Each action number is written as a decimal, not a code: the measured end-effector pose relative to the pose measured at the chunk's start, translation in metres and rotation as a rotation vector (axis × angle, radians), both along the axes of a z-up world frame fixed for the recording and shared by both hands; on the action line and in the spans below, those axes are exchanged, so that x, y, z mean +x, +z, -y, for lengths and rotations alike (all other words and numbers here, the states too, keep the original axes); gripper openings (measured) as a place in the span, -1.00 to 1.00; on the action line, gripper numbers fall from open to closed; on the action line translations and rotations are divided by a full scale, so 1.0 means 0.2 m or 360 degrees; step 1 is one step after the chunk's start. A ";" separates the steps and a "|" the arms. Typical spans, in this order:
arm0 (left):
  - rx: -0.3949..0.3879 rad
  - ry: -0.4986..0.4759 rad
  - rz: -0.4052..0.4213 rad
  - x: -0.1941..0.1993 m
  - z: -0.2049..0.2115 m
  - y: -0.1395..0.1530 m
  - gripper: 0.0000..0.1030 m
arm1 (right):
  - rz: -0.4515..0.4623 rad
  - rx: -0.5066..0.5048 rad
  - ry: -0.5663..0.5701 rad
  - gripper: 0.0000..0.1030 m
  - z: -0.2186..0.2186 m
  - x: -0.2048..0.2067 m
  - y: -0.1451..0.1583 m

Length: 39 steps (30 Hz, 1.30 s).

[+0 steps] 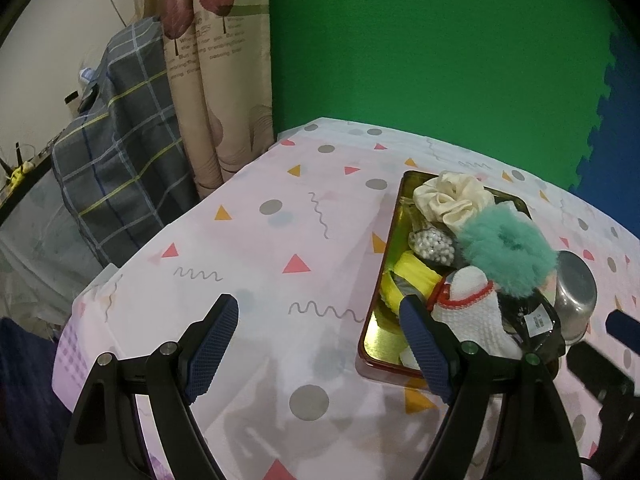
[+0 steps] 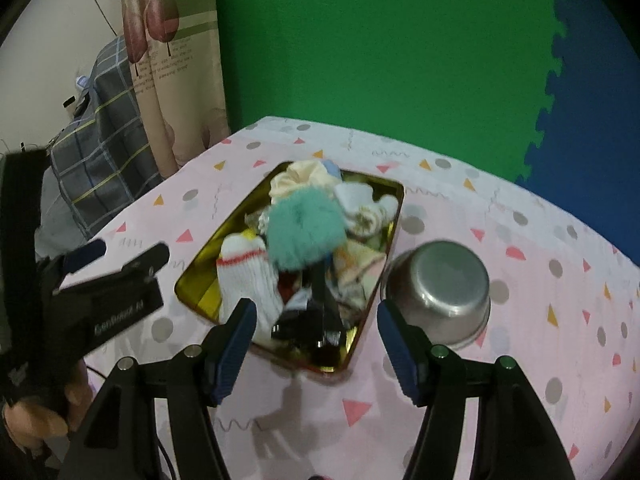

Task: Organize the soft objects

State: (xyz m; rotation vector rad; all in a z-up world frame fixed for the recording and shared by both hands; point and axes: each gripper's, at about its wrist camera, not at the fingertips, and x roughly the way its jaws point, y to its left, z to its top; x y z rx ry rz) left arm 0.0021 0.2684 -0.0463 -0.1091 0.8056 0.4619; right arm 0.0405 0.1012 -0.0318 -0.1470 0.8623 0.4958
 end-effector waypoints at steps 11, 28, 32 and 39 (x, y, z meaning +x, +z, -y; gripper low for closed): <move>0.0006 -0.0015 -0.0004 0.00 0.02 0.00 0.55 | -0.0039 -0.0034 0.0013 0.25 0.01 -0.04 -0.06; 0.0005 -0.0024 -0.0003 0.01 0.03 -0.01 0.55 | -0.0053 -0.0051 0.0050 0.25 -0.03 -0.06 -0.09; 0.0005 -0.0024 -0.0004 0.01 0.03 -0.01 0.55 | -0.0052 -0.0054 0.0054 0.25 -0.04 -0.07 -0.09; -0.0002 -0.0031 -0.0002 0.01 0.04 -0.01 0.55 | -0.0055 -0.0053 0.0056 0.25 -0.04 -0.07 -0.10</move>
